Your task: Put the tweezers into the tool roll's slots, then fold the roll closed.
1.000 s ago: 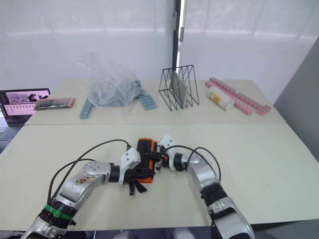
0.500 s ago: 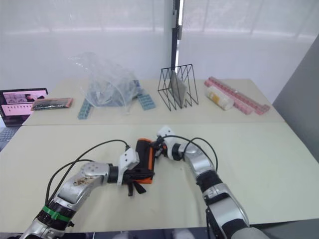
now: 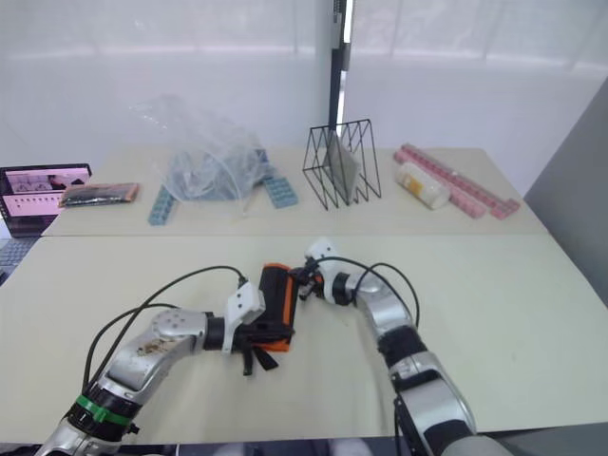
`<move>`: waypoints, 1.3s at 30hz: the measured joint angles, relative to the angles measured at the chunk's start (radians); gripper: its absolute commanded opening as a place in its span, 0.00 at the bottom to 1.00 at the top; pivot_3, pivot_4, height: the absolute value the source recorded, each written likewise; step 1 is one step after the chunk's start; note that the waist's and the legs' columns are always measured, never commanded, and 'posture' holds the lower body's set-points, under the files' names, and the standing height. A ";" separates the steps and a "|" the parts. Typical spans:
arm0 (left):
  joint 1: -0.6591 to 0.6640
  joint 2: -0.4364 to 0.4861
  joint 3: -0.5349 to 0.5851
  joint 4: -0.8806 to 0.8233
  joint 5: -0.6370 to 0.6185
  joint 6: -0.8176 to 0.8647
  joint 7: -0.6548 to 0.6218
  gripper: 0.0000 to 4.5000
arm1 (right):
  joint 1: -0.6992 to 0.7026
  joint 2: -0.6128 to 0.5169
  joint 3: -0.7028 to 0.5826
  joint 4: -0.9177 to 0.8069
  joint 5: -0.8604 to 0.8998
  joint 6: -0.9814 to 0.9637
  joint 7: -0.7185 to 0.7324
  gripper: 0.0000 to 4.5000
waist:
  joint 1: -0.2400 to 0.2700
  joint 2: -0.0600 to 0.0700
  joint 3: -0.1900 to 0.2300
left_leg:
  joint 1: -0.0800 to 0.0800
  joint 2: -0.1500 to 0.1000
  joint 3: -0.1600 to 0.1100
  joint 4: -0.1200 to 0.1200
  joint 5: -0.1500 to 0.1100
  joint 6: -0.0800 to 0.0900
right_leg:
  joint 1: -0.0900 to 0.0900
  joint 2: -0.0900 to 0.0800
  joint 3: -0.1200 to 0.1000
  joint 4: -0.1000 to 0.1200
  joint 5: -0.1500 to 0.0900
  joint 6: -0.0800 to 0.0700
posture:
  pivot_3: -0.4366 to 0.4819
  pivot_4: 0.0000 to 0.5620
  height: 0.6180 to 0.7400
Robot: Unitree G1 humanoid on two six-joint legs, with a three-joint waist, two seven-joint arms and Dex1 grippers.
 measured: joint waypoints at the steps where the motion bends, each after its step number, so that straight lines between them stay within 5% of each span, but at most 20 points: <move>1: -0.001 0.005 0.015 -0.011 -0.001 0.006 0.010 0.00 | 0.015 -0.007 -0.004 -0.037 0.011 0.007 0.008 0.00 | -0.001 0.000 0.002 | -0.006 0.000 -0.001 0.002 0.000 0.000 | -0.005 0.000 0.000 0.003 0.002 -0.002 | 0.48 0.27 0.78; 10: 0.038 0.062 0.307 -0.252 -0.143 0.118 0.115 0.00 | 0.143 -0.187 -0.119 -0.508 0.114 0.177 0.013 0.00 | 0.024 0.006 0.020 | -0.023 -0.001 -0.006 0.008 0.000 0.000 | -0.018 -0.003 -0.009 0.004 0.002 -0.003 | 0.48 0.27 0.78; 14: 0.153 0.101 0.436 -0.293 -0.193 0.134 0.128 0.19 | 0.244 -0.282 -0.194 -0.594 0.150 0.220 0.013 0.00 | 0.030 0.006 0.021 | -0.025 -0.001 -0.006 0.007 0.000 0.000 | -0.019 -0.003 -0.009 0.001 0.002 -0.003 | 0.48 0.27 0.78; 15: 0.202 0.124 0.493 -0.281 -0.192 0.137 0.129 0.33 | 0.282 -0.315 -0.239 -0.606 0.160 0.231 0.012 0.00 | 0.030 0.005 0.021 | -0.025 -0.001 -0.006 0.007 0.000 0.000 | -0.019 -0.004 -0.009 0.000 0.002 -0.003 | 0.48 0.27 0.78; 18: 0.413 0.187 0.674 -0.197 -0.186 0.039 0.064 0.53 | 0.457 -0.409 -0.371 -0.639 0.184 0.228 0.012 0.00 | 0.028 0.004 0.022 | -0.023 -0.002 -0.006 0.006 0.000 0.001 | -0.018 -0.005 -0.010 0.000 0.000 -0.004 | 0.48 0.27 0.78; 24: 0.540 0.216 0.858 -0.020 -0.188 -0.124 -0.017 0.98 | 0.697 -0.447 -0.557 -0.628 0.246 0.185 0.042 0.41 | 0.034 0.000 0.025 | -0.021 -0.003 -0.006 0.007 0.000 0.001 | -0.015 -0.006 -0.011 0.000 0.000 -0.003 | 0.48 0.27 0.78; 31: 0.564 0.219 0.897 0.068 -0.187 -0.204 -0.027 1.00 | 0.775 -0.504 -0.684 -0.522 0.266 0.106 0.089 0.95 | 0.027 -0.004 0.027 | -0.012 -0.004 -0.006 0.008 0.000 0.001 | -0.005 -0.006 -0.011 0.000 -0.004 0.003 | 0.48 0.27 0.78; 39: 0.568 0.224 0.897 0.082 -0.190 -0.196 -0.013 1.00 | 0.758 -0.518 -0.676 -0.448 0.264 0.036 0.117 1.00 | 0.025 -0.004 0.028 | -0.011 -0.004 -0.006 0.007 0.000 0.001 | -0.005 -0.006 -0.011 0.001 -0.002 0.000 | 0.48 0.27 0.78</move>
